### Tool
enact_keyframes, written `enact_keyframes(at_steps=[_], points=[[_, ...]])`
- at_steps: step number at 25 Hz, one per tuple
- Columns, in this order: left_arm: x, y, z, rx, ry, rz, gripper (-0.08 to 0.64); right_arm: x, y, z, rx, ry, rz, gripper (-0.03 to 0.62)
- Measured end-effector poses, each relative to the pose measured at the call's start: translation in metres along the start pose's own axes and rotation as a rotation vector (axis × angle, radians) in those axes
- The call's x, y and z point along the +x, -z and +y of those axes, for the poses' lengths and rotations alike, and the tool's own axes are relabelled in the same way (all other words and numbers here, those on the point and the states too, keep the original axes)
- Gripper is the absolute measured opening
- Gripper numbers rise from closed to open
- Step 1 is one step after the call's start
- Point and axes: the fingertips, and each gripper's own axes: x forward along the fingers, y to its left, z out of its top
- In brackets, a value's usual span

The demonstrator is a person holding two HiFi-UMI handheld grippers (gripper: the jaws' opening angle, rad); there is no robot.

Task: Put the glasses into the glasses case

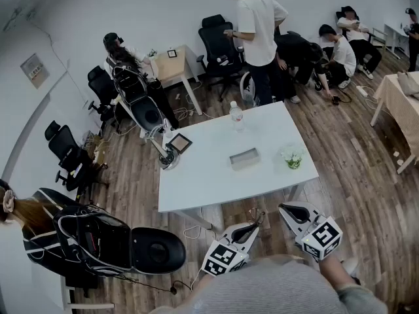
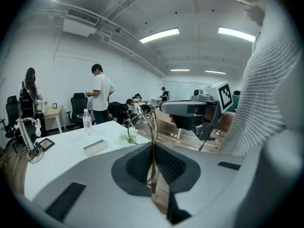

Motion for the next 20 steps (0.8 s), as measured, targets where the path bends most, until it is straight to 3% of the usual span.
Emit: enact_keyframes(at_steps=[14,20], points=[[-0.0018,0.0056,-0.0038,-0.009,0.019,0.017,0.025,0.0037,0.0003,0.001,0.001,-0.009,-0.01,0.012],[0.0007,0.0066,-0.0041,-0.017,0.014,0.023,0.025,0.0055,0.0017,-0.0004,0.118,-0.043,-0.056,0.014]])
